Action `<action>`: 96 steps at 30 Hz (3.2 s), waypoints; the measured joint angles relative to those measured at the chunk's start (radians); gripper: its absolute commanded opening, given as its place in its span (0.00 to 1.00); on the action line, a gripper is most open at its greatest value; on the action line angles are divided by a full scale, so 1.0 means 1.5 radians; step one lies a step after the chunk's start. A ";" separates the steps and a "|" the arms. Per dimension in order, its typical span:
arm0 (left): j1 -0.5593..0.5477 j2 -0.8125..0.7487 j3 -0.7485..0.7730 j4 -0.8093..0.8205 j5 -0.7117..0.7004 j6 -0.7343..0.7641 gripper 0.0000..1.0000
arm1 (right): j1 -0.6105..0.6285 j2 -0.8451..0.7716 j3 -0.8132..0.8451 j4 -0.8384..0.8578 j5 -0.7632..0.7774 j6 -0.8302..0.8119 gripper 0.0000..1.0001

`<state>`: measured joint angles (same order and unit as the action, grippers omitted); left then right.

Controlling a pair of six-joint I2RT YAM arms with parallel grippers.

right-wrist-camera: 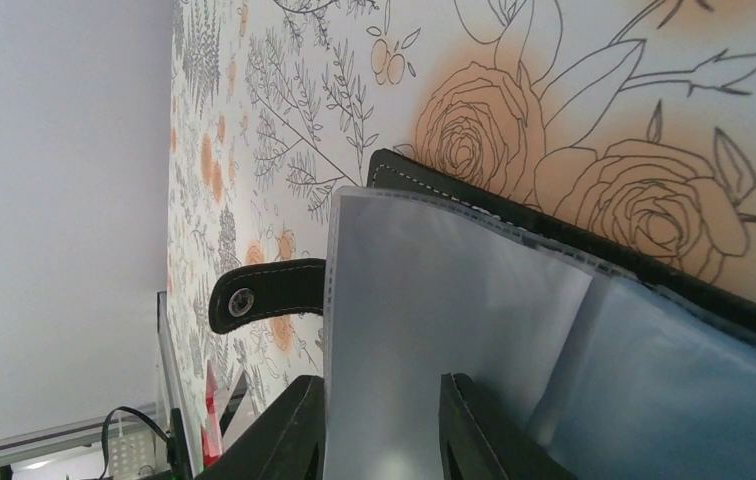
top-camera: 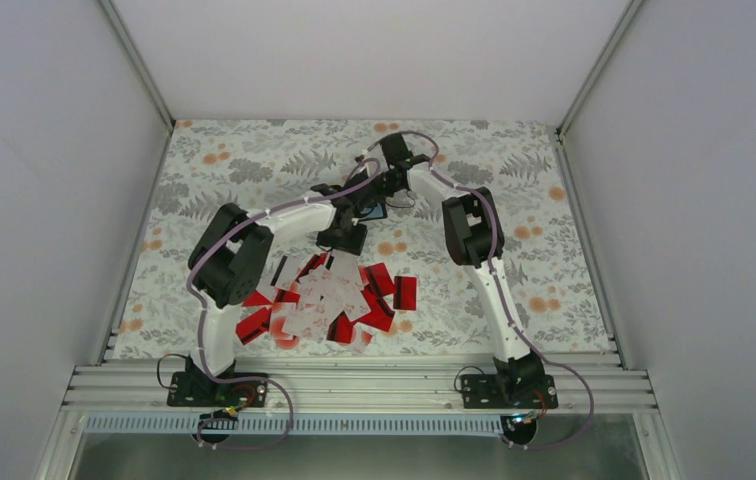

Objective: Put the credit cards into the card holder

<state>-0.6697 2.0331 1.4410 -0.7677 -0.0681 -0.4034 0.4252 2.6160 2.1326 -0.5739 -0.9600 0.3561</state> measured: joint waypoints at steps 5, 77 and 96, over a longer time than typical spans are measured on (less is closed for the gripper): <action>0.002 -0.014 0.026 0.000 0.005 0.000 0.57 | -0.002 0.000 0.001 -0.003 -0.002 0.007 0.31; 0.167 0.161 0.279 0.026 0.199 0.056 0.56 | -0.091 -0.090 -0.106 0.071 -0.093 0.118 0.37; 0.167 0.161 0.279 0.032 0.218 0.070 0.55 | -0.066 -0.025 -0.041 0.077 -0.086 0.173 0.26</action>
<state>-0.4191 2.2745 1.8599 -0.7193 0.2592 -0.2981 0.3267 2.5778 2.0705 -0.4583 -1.0897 0.6155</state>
